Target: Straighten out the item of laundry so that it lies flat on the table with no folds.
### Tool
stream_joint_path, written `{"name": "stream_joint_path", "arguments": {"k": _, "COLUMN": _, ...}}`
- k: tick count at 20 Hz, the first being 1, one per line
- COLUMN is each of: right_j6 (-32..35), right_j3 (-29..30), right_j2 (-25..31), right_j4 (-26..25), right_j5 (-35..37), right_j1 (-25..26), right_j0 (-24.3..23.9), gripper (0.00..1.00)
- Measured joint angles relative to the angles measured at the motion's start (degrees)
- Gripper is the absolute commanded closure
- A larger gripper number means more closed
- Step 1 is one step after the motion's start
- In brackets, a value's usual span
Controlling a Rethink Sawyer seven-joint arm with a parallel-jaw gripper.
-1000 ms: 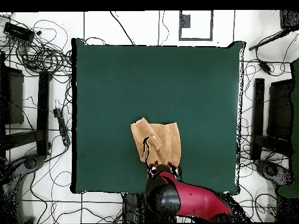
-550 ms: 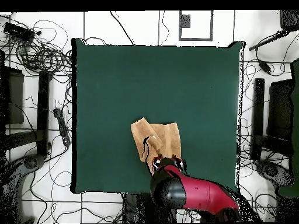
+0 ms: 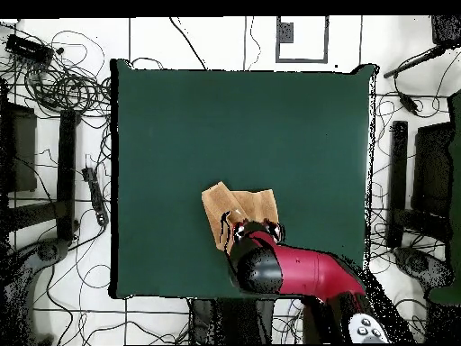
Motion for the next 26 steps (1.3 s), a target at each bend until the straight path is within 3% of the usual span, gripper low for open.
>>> {"name": "stream_joint_path", "arguments": {"k": 10, "right_j6": 0.0, "right_j3": -5.12, "right_j2": 0.04, "right_j4": 0.0, "right_j5": 0.85, "right_j1": 5.0, "right_j0": 2.05, "gripper": 0.0}}
{"name": "stream_joint_path", "arguments": {"k": 26, "right_j6": 0.0, "right_j3": -5.41, "right_j2": 0.04, "right_j4": 0.01, "right_j5": 0.42, "right_j1": 10.32, "right_j0": 0.93, "gripper": 0.0}}
